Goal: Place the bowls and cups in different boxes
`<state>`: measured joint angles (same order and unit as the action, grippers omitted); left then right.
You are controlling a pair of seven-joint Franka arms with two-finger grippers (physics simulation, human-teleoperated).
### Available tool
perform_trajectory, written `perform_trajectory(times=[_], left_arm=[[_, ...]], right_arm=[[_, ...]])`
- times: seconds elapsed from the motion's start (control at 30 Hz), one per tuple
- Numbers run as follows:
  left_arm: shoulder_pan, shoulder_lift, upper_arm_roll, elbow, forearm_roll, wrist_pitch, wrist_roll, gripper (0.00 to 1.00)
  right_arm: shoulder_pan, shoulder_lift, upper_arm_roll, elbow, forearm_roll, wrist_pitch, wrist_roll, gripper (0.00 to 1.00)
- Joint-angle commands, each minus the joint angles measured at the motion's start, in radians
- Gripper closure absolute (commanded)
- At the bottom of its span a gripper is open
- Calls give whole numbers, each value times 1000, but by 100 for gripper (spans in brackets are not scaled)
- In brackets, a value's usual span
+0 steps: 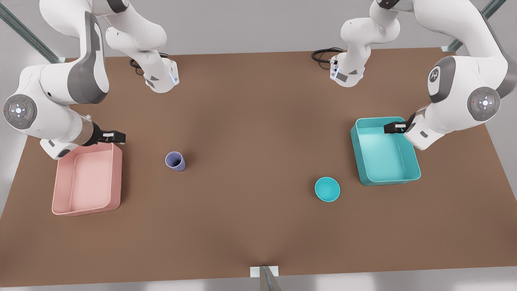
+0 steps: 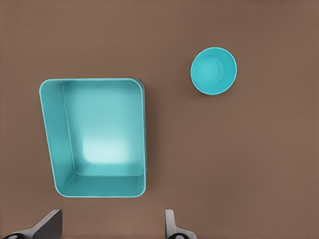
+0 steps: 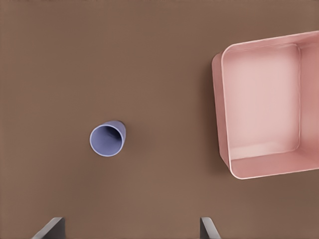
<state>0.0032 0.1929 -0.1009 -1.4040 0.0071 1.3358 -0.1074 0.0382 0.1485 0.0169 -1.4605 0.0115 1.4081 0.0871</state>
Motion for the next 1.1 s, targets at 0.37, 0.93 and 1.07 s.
perform_trajectory(times=[0.37, 0.93, 1.07], left_arm=[[-304, 643, -17, 359, 140, 454, -221, 0], [-351, 746, -14, 160, 169, 614, -270, 0], [-359, 761, -14, 151, 178, 612, -324, 39]], right_arm=[[146, 367, 11, 25, -7, 387, 33, 0], [115, 80, 9, -690, -2, 1009, 13, 0], [111, 114, 9, -698, -1, 1011, 14, 0]])
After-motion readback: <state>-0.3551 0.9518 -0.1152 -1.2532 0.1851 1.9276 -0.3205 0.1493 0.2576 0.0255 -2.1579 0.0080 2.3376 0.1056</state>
